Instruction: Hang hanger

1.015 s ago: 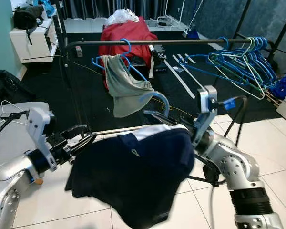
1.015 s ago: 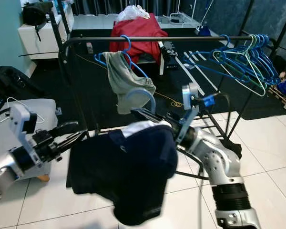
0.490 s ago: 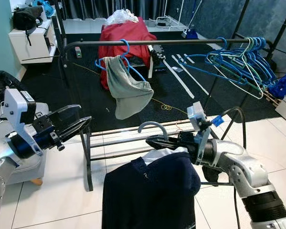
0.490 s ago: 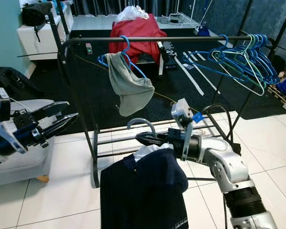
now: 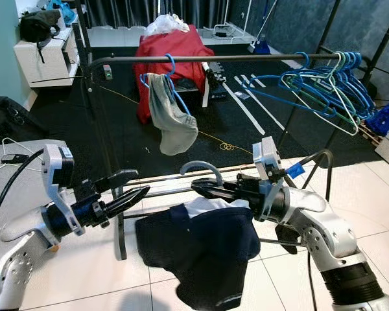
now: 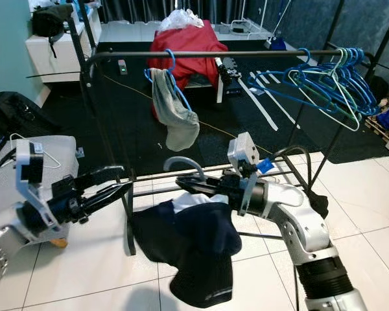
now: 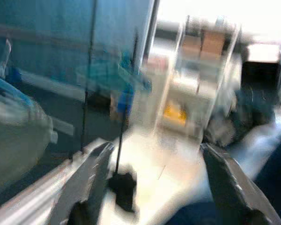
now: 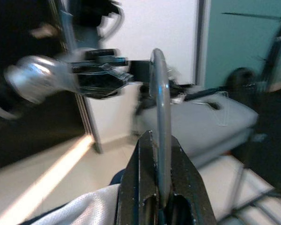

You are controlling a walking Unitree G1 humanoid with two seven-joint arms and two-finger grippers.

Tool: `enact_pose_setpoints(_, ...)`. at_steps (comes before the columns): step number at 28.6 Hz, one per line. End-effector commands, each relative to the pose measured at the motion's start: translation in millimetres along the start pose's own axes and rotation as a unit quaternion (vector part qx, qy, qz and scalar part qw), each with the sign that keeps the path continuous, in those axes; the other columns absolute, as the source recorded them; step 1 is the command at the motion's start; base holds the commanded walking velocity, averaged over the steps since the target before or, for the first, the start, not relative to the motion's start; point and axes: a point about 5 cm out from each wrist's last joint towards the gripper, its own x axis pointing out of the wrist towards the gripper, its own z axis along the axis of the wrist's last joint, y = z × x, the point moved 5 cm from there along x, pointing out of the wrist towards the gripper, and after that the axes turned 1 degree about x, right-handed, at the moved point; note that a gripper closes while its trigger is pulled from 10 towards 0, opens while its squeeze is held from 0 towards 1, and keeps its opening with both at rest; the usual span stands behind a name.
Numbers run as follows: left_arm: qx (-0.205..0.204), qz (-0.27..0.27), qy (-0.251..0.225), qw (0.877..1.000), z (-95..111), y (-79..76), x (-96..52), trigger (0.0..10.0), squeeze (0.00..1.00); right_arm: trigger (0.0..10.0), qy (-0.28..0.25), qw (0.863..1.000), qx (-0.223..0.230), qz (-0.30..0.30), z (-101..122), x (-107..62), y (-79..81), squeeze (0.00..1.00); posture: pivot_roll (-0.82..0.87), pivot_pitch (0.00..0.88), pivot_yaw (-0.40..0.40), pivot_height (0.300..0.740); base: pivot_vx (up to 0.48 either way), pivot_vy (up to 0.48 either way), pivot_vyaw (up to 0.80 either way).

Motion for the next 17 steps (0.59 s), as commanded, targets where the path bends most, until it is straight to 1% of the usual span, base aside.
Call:
enact_pose_setpoints(1, 0.0, 0.012, -0.021, 1.0, 4, 4.6, -1.8, 10.0, 1.0, 0.0, -0.015, 1.0, 0.01, 0.019, 6, -0.5, 7.1, 0.0, -0.09, 0.087, -0.036, 0.74, 0.0, 0.0, 0.0)
enact_pose_setpoints(2, -0.001, 0.017, -0.035, 0.999, 7, 7.4, 0.5, 10.0, 0.98, 0.0, -0.016, 0.999, 0.022, 0.03, 6, 0.0, 10.2, 0.0, -0.09, 0.087, -0.036, 0.74, 0.0, 0.0, 0.0)
enact_pose_setpoints(3, -0.011, 0.017, -0.044, 0.999, 7, 8.9, 2.6, 10.0, 0.0, 0.0, -0.016, 0.999, 0.031, 0.039, 4, 0.2, 12.7, 0.0, -0.09, 0.09, -0.036, 0.74, 0.0, 0.0, 0.0)
enact_pose_setpoints(4, -0.025, 0.014, -0.05, 0.998, 5, 9.0, 3.6, 10.0, 0.0, 0.0, -0.016, 0.998, 0.035, 0.043, 4, 0.4, 14.1, 0.0, -0.09, 0.093, -0.035, 0.74, 0.0, 0.0, 0.0)
enact_pose_setpoints(6, -0.025, 0.014, -0.05, 0.998, 5, 9.0, 3.6, 10.0, 0.0, 0.0, -0.016, 0.998, 0.035, 0.043, 4, 0.4, 14.1, 0.0, -0.09, 0.093, -0.035, 0.74, 0.0, 0.0, 0.0)
enact_pose_setpoints(8, -0.079, -0.017, -0.047, 0.996, -2, -1.8, 3.4, 10.0, 0.0, 0.0, -0.016, 0.998, 0.039, 0.047, 3, 0.4, 15.2, 0.0, -0.09, 0.098, -0.035, 0.74, 0.0, 0.0, 0.0)
enact_pose_setpoints(9, -0.079, -0.017, -0.047, 0.996, -2, -1.8, 3.4, 10.0, 0.0, 0.0, -0.016, 0.998, 0.039, 0.047, 3, 0.4, 15.2, 0.0, -0.09, 0.098, -0.035, 0.74, 0.0, 0.0, 0.0)
enact_pose_setpoints(10, -0.095, -0.027, -0.038, 0.994, -7, -6.8, 2.5, 10.0, 0.0, 0.0, -0.016, 0.998, 0.039, 0.047, 3, 0.3, 15.4, 0.0, -0.09, 0.099, -0.035, 0.74, 0.0, 0.0, 0.0)
enact_pose_setpoints(11, -0.098, -0.024, -0.032, 0.994, -12, -7.7, 1.1, 10.0, 0.0, 0.0, -0.017, 0.998, 0.042, 0.048, 4, 0.3, 15.8, 0.0, -0.09, 0.099, -0.036, 0.74, 0.0, 0.0, 0.0)
enact_pose_setpoints(12, -0.098, -0.024, -0.032, 0.994, -12, -7.7, 1.1, 10.0, 0.0, 0.0, -0.017, 0.998, 0.042, 0.048, 4, 0.3, 15.8, 0.0, -0.09, 0.099, -0.036, 0.74, 0.0, 0.0, 0.0)
enact_pose_setpoints(13, -0.11, -0.022, -0.027, 0.993, -19, -8.3, -1.5, 10.0, 0.0, 0.0, -0.019, 0.997, 0.047, 0.051, 5, 0.2, 16.7, 0.0, -0.09, 0.099, -0.037, 0.74, 0.0, 0.0, 0.0)
enact_pose_setpoints(14, -0.11, -0.022, -0.027, 0.993, -19, -8.3, -1.5, 10.0, 0.0, 0.0, -0.019, 0.997, 0.047, 0.051, 5, 0.2, 16.7, 0.0, -0.09, 0.099, -0.037, 0.74, 0.0, 0.0, 0.0)
enact_pose_setpoints(16, -0.122, -0.047, -0.009, 0.991, -27, -18.1, -1.7, 10.0, 0.0, 0.0, -0.019, 0.997, 0.051, 0.053, 6, 0.0, 17.7, 0.0, -0.09, 0.099, -0.037, 0.74, 0.0, 0.0, 0.0)
enact_pose_setpoints(17, -0.124, -0.054, -0.005, 0.991, -29, -20.5, -1.4, 10.0, 0.0, 0.0, -0.019, 0.997, 0.054, 0.054, 6, -0.1, 18.2, 0.0, -0.09, 0.099, -0.037, 0.74, 0.0, 0.0, 0.0)
